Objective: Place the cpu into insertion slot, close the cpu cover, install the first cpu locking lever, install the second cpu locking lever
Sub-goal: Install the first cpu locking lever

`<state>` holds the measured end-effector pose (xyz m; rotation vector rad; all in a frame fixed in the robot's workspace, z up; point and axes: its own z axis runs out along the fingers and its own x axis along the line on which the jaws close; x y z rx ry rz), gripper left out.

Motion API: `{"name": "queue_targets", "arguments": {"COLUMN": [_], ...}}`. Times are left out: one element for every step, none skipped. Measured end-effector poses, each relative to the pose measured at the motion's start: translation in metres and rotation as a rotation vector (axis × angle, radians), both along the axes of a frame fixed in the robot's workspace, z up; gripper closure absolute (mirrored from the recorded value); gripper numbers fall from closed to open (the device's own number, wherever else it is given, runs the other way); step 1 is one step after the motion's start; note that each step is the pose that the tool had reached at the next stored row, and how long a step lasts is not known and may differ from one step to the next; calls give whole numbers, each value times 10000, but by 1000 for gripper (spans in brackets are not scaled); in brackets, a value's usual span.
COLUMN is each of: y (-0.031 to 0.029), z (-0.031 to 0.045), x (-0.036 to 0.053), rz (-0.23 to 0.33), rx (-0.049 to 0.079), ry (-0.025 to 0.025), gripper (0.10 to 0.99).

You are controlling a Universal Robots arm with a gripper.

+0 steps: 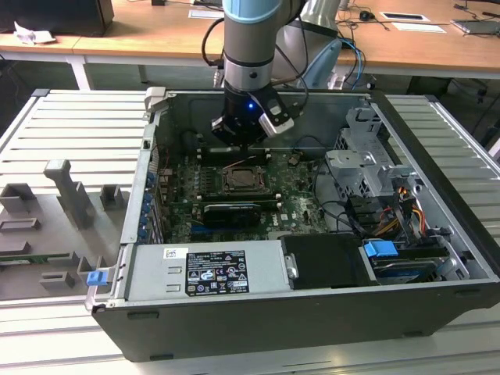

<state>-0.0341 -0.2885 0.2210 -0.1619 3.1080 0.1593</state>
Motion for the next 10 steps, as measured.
{"name": "queue_targets", "arguments": {"y": [1,2,3,5,6,7,8,9,10,11], "z": [-6,-10,-15,-20,-24,-29,-33,-39,-45,-53], "x": [8,13,22,31,38,42,47,52,56,63], "rz": [-1,-1,-1,0,0,0,0,0,0,0], "rx": [1,1,0,1,1,1,1,2,1,1], "ry": [-1,-1,0,-1,-1,-1,-1,-1,-1,0], "gripper": [980,980,980,980,980,980,980,980,980,980]}}
